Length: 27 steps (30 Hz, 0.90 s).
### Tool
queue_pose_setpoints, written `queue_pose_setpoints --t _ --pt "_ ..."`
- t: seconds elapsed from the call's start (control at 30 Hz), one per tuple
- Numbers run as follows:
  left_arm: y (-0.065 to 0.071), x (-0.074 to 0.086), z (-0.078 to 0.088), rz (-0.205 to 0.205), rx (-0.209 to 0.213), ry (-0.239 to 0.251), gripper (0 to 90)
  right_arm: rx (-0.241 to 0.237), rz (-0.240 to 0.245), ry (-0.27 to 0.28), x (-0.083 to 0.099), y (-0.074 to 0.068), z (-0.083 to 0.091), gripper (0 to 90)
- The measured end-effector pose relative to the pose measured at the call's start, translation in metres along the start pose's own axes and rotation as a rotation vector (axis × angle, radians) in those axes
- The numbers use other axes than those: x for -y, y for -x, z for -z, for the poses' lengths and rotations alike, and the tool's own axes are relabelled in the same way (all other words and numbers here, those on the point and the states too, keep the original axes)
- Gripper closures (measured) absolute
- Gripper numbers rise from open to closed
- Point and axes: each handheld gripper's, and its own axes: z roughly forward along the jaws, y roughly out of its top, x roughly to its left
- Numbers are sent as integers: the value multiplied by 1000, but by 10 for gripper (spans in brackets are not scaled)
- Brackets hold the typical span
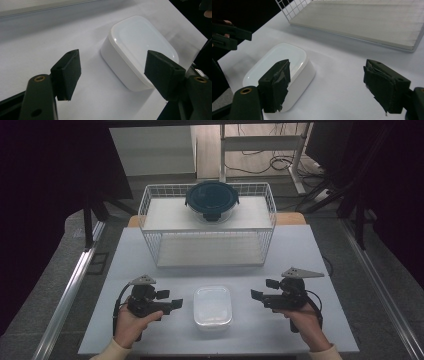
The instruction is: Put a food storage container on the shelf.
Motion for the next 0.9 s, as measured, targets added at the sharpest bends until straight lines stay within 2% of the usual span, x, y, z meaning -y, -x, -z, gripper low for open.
queue_pose_setpoints --t 0.1,0.27,0.47,0.5,0.53,0.6,0.63,0.7,0.77,0.8,0.83,0.9 --pt "-1 0 1 9 5 8 292 -14 -18 -5 -1 -1 -1 221" --pt "-5 -4 3 40 15 19 290 -21 -3 -20 -6 -5 -2 226" --pt "0 -23 1 40 38 25 321 -10 -45 -39 -15 -10 -1 242" --pt "1 -28 -1 54 48 25 321 -8 -59 -45 -16 -10 -5 247" --pt "1 -28 -1 54 48 25 321 -8 -59 -45 -16 -10 -5 247" --pt "1 -30 -4 68 58 24 322 -12 -91 -49 -17 -11 -10 259" --pt "2 -29 -6 79 72 23 323 -27 -109 -60 -16 -13 -15 273" --pt "2 -26 -9 91 85 17 323 -32 -110 -63 -16 -14 -16 278" --pt "2 -24 -11 96 102 -5 320 -49 -115 -82 -12 -18 -25 287" --pt "1 -24 -12 117 146 0 319 -50 -126 -91 -11 -20 -28 289" --pt "1 -24 -12 117 146 0 319 -50 -126 -91 -11 -20 -28 289" --pt "2 -22 -14 121 153 -6 320 -70 -162 -110 -6 -23 -33 320"
